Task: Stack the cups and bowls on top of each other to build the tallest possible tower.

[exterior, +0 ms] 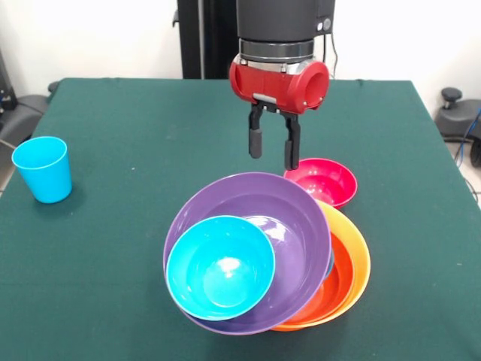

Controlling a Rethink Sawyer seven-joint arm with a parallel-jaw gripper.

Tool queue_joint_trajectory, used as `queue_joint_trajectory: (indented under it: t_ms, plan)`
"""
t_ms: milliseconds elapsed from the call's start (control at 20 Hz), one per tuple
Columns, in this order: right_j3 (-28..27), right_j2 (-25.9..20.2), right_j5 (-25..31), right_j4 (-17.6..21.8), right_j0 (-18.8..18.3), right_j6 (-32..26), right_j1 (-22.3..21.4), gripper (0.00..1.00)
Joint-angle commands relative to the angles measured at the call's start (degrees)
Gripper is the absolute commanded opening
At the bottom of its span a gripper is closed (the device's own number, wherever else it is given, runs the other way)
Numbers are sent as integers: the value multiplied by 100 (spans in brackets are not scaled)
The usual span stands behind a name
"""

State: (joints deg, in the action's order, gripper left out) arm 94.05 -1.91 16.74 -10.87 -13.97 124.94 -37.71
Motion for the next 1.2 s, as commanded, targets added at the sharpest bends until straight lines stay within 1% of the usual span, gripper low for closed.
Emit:
queue_joint_trajectory:
  t_ms: [50,550,1050,1200]
  plan:
    - [470,-617,-393,434,12,219,430,100]
    - [354,-723,-573,365,72,305,660,100]
    - [326,-748,-688,322,169,392,762,100]
    - [301,-752,-615,338,172,343,758,100]
